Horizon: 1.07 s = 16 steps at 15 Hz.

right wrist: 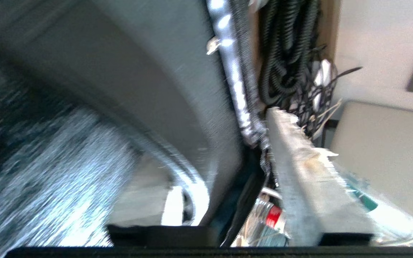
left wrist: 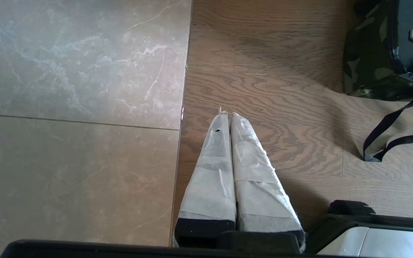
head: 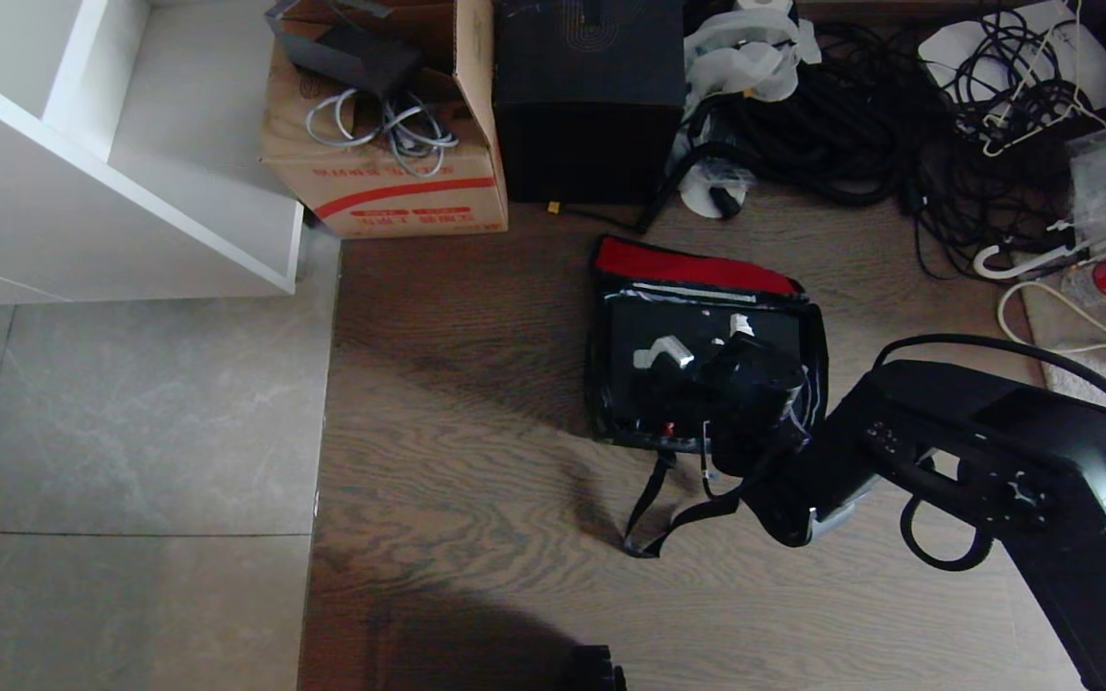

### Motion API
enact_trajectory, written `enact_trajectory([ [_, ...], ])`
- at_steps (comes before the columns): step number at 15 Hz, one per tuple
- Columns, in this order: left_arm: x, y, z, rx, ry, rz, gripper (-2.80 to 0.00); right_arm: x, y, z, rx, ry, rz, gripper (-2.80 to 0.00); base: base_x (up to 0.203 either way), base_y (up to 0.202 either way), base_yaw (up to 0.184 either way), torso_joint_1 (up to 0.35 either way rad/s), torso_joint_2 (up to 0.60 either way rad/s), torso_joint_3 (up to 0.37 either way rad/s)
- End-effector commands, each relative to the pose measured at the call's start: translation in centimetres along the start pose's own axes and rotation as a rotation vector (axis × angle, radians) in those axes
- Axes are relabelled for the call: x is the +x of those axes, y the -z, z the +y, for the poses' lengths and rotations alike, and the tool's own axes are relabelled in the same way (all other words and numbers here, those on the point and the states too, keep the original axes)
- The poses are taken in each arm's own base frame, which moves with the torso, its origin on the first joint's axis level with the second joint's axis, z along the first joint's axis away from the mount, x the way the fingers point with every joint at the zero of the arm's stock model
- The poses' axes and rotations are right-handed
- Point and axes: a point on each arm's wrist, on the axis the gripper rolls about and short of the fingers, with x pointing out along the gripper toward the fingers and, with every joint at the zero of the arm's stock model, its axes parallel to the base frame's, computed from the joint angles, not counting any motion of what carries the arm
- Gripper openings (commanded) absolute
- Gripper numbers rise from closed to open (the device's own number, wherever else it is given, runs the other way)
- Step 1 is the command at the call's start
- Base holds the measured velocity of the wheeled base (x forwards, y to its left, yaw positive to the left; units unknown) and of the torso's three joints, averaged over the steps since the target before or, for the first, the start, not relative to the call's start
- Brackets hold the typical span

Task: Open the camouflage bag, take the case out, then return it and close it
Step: Lift the black box

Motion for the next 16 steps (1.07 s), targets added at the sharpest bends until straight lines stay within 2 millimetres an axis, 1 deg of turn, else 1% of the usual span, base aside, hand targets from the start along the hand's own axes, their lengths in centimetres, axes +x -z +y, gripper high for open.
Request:
enact_trajectory([
  [1, 0.1, 0.2, 0.0, -0.001, -0.001, 0.007, -2.8, -0.3, -0.3, -1.1, 0.021, 0.021, -0.009, -2.8, 0.0, 0.0, 0.0, 0.0, 0.0, 0.0],
  [3, 0.1, 0.2, 0.0, -0.001, -0.001, 0.007, -2.8, -0.3, -0.5, -1.8, 0.032, 0.031, -0.011, -2.8, 0.0, 0.0, 0.0, 0.0, 0.0, 0.0],
  [7, 0.1, 0.2, 0.0, -0.001, -0.001, 0.008, -2.8, -0.6, -1.0, -4.6, 0.06, 0.066, -0.021, -2.8, 0.0, 0.0, 0.0, 0.0, 0.0, 0.0],
  [12, 0.1, 0.2, 0.0, -0.001, -0.001, 0.007, -2.8, -2.2, -1.8, -9.0, 0.108, 0.113, -0.046, -2.8, 0.0, 0.0, 0.0, 0.0, 0.0, 0.0],
  [14, 0.1, 0.2, 0.0, -0.001, -0.001, 0.007, -2.8, -2.8, -2.0, -10.2, 0.125, 0.13, -0.034, -2.8, 0.0, 0.0, 0.0, 0.0, 0.0, 0.0],
  [16, 0.1, 0.2, 0.0, -0.001, -0.001, 0.008, -2.8, -3.3, -1.9, -10.9, 0.123, 0.128, -0.033, -2.8, 0.0, 0.0, 0.0, 0.0, 0.0, 0.0],
])
